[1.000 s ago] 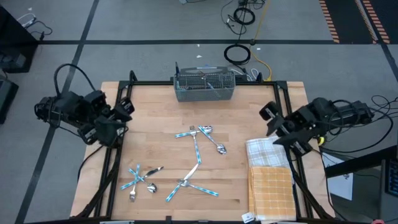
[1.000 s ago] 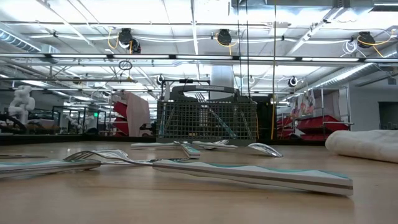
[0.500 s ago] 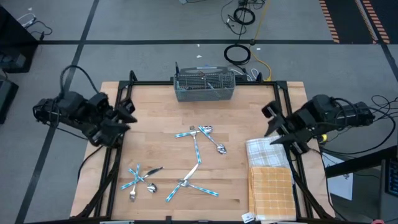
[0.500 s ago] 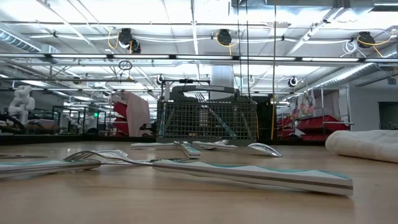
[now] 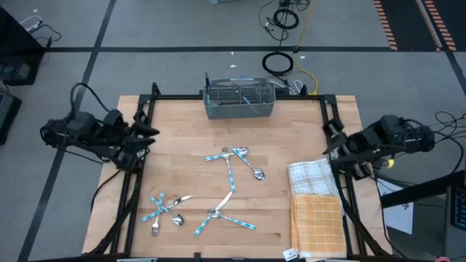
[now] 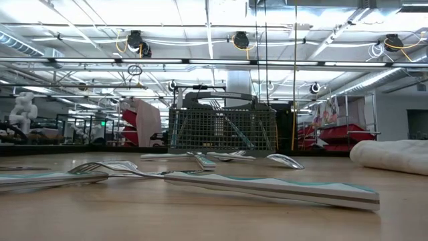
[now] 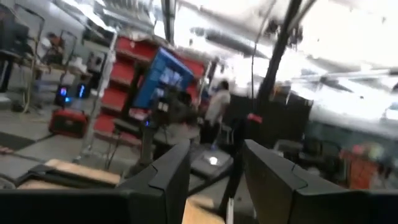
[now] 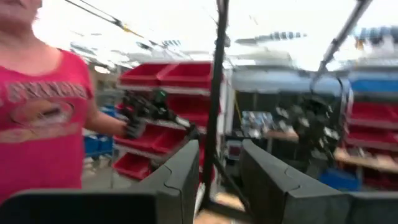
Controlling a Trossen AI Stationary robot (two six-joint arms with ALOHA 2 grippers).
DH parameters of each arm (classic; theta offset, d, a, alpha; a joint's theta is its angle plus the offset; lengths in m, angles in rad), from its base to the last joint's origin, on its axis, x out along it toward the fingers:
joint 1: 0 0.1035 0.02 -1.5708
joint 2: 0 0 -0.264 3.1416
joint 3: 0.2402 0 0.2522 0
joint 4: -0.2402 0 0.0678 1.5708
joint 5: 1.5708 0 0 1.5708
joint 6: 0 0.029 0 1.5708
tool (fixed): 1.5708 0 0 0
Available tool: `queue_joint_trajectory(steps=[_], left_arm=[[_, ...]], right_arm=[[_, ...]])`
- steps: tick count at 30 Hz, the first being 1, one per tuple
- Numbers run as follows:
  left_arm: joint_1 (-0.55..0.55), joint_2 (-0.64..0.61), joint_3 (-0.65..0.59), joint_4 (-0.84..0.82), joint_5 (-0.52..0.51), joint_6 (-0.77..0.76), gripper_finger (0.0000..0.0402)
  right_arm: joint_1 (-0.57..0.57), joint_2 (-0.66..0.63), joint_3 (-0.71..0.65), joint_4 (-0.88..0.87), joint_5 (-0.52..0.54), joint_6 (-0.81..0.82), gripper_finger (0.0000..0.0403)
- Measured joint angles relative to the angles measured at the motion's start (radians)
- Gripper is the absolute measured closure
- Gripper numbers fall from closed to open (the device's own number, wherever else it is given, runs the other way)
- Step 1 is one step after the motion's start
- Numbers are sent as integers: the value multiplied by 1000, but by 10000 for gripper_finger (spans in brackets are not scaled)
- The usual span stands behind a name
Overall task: Sort silverware
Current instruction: Put the spoon into the silverware rack
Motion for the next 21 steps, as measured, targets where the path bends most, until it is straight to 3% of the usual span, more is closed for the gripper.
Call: queue_joint_trajectory(steps=[5,8,14,17,21], left_arm=[[0,17,-183,356,-4,-29,249],[-1,29,-248,462,-15,-23,249],[0,47,-270,428,-195,-20,249],[-1,56,-270,432,-240,-21,249],[-1,57,-269,457,-251,-89,249]], right_arm=[[0,-12,-73,94,17,12,298],[0,-30,-92,60,14,2,298],[0,-110,-112,65,28,36,298],[0,-130,-110,69,97,48,298],[0,-124,-111,65,98,173,298]])
